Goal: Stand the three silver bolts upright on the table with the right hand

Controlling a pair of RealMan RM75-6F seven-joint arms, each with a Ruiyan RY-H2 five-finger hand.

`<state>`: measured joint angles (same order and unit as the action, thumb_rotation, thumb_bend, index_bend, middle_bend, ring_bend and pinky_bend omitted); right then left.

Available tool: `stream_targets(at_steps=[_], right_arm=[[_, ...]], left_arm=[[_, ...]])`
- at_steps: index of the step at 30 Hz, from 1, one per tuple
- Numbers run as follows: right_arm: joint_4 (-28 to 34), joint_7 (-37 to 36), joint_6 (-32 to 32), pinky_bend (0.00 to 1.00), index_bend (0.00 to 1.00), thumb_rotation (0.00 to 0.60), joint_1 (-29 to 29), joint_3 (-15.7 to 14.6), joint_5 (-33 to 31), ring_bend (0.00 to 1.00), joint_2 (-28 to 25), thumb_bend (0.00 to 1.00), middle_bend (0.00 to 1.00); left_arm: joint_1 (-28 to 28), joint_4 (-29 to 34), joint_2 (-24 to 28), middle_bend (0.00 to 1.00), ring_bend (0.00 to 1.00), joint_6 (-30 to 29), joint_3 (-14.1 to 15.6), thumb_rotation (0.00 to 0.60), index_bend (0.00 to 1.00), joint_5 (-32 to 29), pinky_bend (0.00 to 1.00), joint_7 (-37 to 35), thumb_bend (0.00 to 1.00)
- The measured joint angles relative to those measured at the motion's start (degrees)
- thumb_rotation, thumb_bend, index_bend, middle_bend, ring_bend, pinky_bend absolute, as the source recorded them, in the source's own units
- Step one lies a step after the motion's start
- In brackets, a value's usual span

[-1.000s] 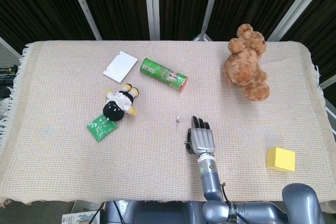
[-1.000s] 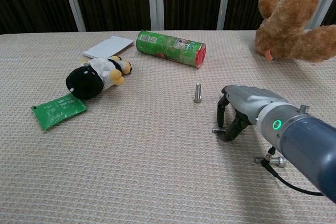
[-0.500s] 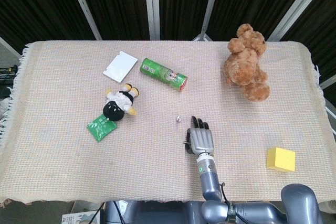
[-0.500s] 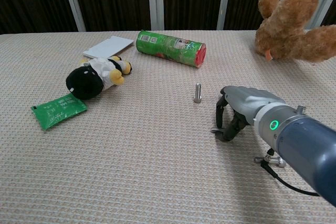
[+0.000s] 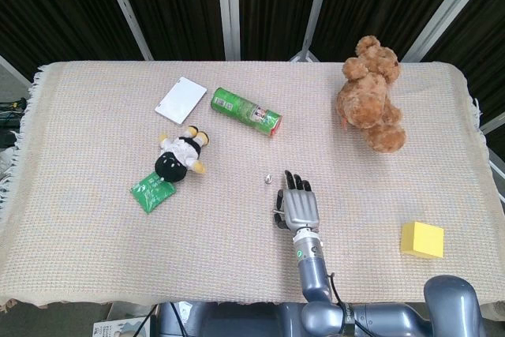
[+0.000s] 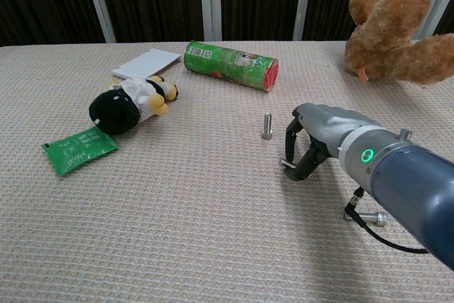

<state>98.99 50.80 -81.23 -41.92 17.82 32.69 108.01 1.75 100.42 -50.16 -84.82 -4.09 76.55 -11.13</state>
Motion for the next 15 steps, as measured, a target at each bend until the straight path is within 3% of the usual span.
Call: stream_targets(at_steps=[15], right_arm=[[1.76,0.50,-0.67,0.11,0.61,0.600,-0.67,1.54,-0.43,0.04,-0.62,0.37,0.00]], left_arm=[[-0.09,0.18,0.04,0.03,0.03,0.30,0.00,0.600,0.15,-0.27,0.10,0.23,0.09]])
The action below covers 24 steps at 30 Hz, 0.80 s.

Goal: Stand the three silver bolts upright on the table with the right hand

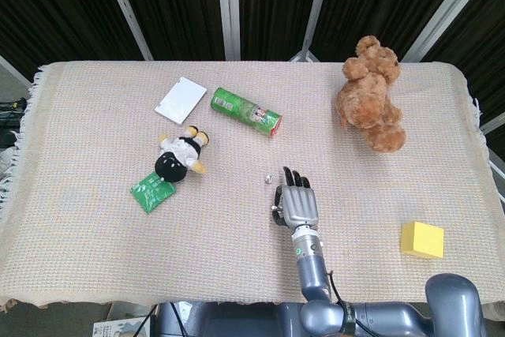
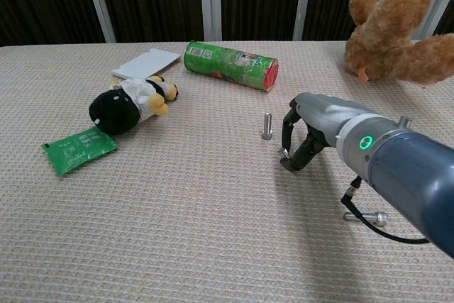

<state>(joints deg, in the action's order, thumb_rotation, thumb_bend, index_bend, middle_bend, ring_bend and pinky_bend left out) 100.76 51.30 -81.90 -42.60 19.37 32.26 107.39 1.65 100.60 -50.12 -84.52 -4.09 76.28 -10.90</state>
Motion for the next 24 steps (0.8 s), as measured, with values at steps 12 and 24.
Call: stream_targets(at_steps=[12,24], right_arm=[[0.58,-0.20,0.24,0.11,0.61,0.600,-0.35,0.25,-0.74,0.04,-0.23,0.37,0.00],[0.79,-0.91,1.11,0.11,0.60,0.600,-0.59,0.41,-1.54,0.04,-0.70,0.37,0.00]], left_arm=[[0.01,0.20,0.11,0.03,0.03,0.17,0.02,0.600,0.15,-0.25,0.10,0.14,0.09],[0.00,0.34,0.16,0.03,0.03,0.26,0.03,0.600,0.15,-0.38,0.10,0.31,0.09]])
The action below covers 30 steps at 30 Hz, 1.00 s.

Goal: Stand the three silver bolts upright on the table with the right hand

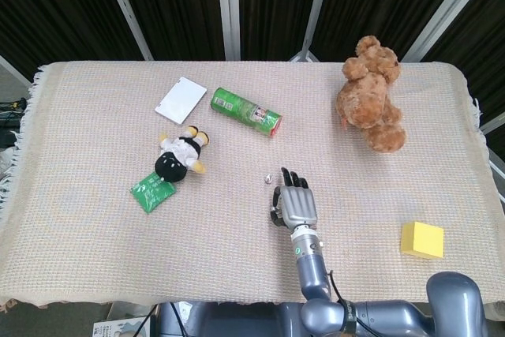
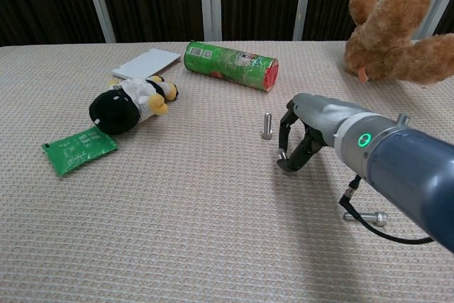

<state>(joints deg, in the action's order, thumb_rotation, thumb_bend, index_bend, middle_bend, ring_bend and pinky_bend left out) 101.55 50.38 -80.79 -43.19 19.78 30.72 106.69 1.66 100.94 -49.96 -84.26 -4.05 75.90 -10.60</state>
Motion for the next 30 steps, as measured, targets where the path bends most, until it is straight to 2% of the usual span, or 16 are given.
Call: stream_targets(at_steps=[30], right_arm=[[0.24,-2.62,0.83,0.11,0.56,0.600,-0.21,-0.03,-0.23,0.04,-0.86,0.37,0.00]], left_arm=[[0.04,0.32,0.03,0.03,0.03,0.07,-0.01,0.600,0.15,-0.40,0.10,0.60,0.09]])
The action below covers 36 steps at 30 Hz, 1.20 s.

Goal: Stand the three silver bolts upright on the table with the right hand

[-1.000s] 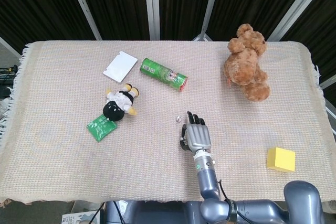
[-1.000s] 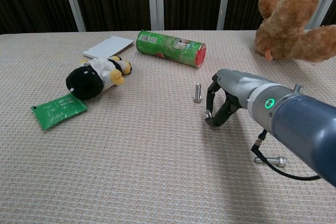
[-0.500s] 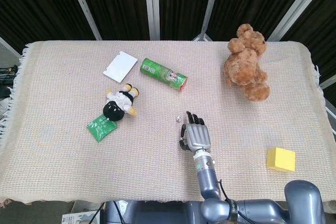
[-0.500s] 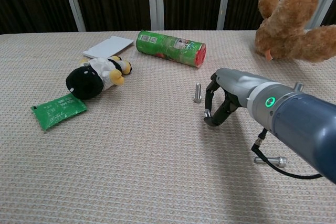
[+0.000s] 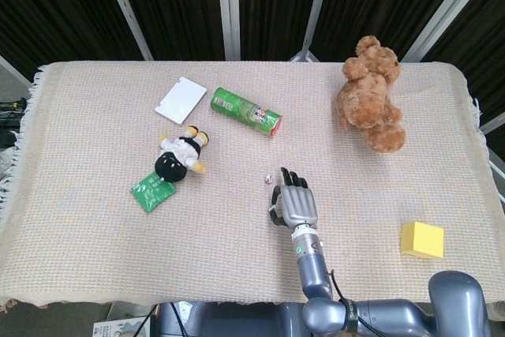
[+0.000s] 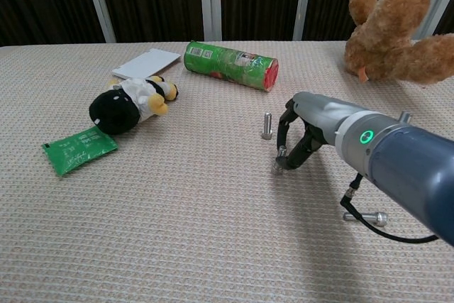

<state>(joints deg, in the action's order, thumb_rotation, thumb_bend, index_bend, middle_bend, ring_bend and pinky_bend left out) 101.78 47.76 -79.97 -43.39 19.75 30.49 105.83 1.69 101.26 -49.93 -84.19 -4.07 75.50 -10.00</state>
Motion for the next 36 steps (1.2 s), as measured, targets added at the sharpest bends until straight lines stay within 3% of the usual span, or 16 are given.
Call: stream_targets(at_steps=[16,36], right_arm=[[0.20,-0.32,-0.07,0.11,0.55,0.600,-0.21,-0.54,0.17,0.04,-0.14,0.37,0.00],[2.18,1.07,-0.35,0.11,0.40,0.600,-0.37,-1.37,-0.80,0.03,-1.61,0.37,0.00]], left_arm=[[0.02,0.12,0.03,0.03,0.03,0.06,-0.01,0.600,0.15,-0.18,0.10,0.15,0.09],[0.08,0.16,0.13,0.03,0.03,0.18,-0.12,0.600,0.16,-0.67,0.10,0.09,0.09]])
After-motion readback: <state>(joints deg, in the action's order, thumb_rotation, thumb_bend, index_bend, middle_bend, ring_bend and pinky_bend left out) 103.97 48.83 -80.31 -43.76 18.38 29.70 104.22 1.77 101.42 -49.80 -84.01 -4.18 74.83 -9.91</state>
